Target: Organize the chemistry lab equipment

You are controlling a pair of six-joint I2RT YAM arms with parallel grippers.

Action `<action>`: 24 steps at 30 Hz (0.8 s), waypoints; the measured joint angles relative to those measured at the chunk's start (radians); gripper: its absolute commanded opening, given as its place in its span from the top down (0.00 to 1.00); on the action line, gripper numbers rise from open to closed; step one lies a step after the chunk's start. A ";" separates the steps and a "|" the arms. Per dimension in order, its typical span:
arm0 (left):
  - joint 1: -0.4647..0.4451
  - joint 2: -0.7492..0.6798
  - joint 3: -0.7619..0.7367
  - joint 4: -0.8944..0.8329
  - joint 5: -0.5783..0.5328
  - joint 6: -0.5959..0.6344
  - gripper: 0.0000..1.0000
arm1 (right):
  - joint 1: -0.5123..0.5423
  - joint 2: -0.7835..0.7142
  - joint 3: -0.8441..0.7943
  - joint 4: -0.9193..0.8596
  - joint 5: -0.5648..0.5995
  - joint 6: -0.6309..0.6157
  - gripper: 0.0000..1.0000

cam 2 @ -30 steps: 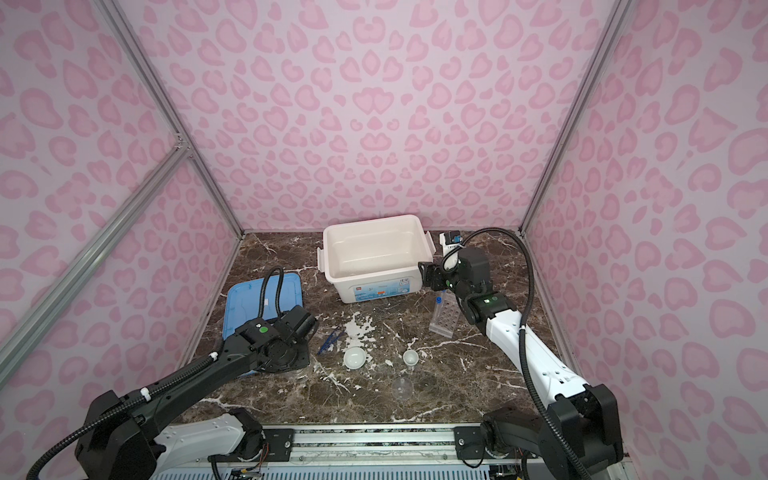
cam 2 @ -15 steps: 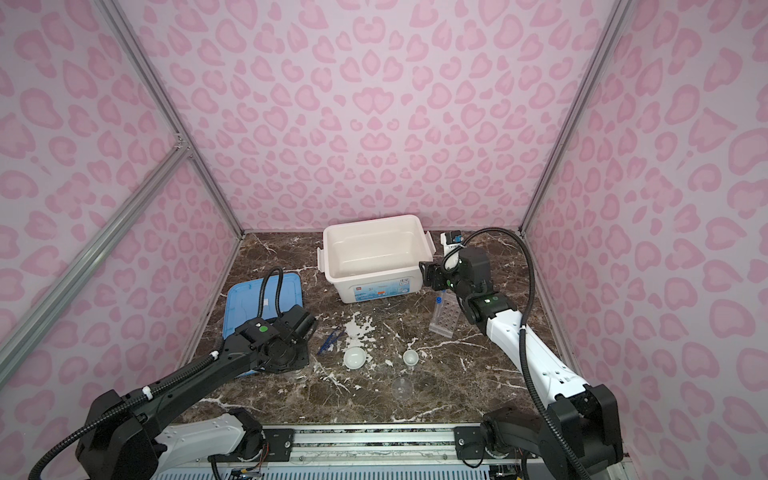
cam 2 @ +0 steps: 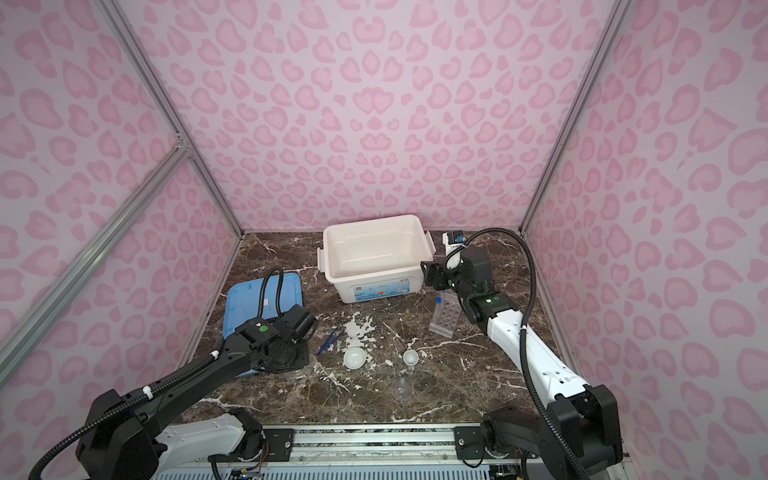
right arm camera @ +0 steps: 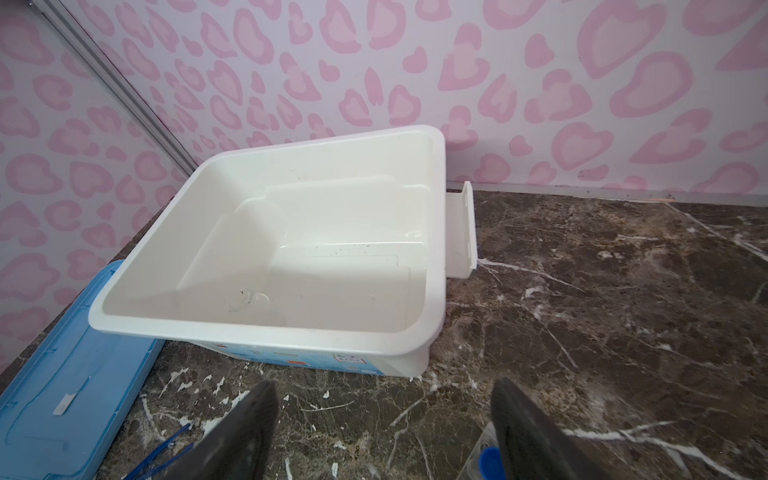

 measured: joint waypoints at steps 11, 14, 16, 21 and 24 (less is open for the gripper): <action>-0.001 0.027 0.050 0.002 0.010 0.019 0.84 | -0.001 0.000 0.000 0.000 0.000 0.000 0.18; -0.001 0.042 0.072 0.000 0.010 0.025 0.84 | -0.002 0.000 0.000 0.000 0.000 0.000 0.18; -0.002 0.053 0.090 -0.002 0.009 0.031 0.84 | -0.002 0.000 0.000 0.000 0.000 0.000 0.18; -0.002 0.089 0.164 -0.006 -0.006 0.055 0.84 | -0.002 0.000 0.000 0.000 0.000 0.000 0.18; -0.002 0.124 0.222 -0.016 -0.016 0.077 0.85 | -0.002 0.000 0.000 0.000 0.000 0.000 0.18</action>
